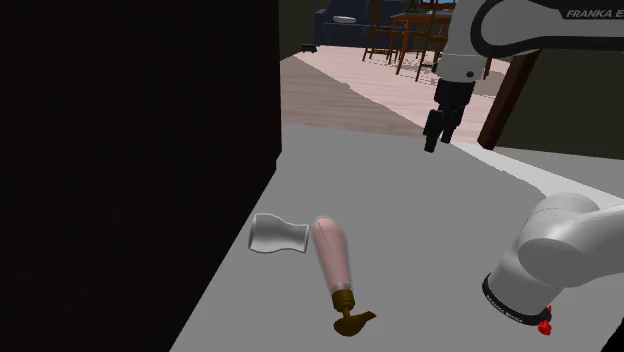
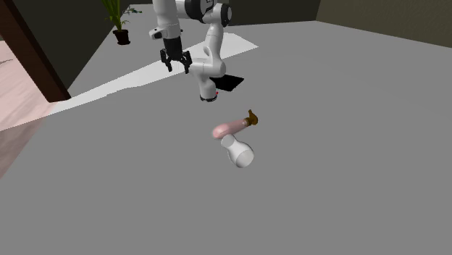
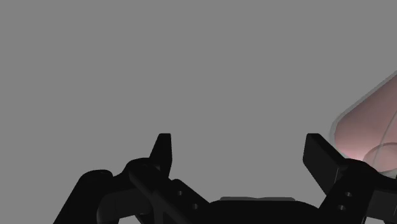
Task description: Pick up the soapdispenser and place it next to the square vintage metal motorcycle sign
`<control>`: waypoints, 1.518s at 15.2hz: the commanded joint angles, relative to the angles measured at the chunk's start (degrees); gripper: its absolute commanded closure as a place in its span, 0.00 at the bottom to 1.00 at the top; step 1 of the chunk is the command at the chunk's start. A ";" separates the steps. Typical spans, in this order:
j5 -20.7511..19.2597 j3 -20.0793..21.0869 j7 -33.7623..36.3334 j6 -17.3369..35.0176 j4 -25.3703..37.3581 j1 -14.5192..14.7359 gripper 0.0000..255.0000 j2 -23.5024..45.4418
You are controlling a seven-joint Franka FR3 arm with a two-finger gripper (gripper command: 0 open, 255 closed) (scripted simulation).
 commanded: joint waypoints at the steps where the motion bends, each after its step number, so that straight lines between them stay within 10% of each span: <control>1: 0.00 0.00 0.00 0.00 0.00 0.00 0.00 0.00; 13: 13.84 20.35 25.82 11.58 -16.32 3.92 0.00 -11.41; 23: 25.24 43.15 48.56 26.41 -17.29 4.78 0.00 -3.55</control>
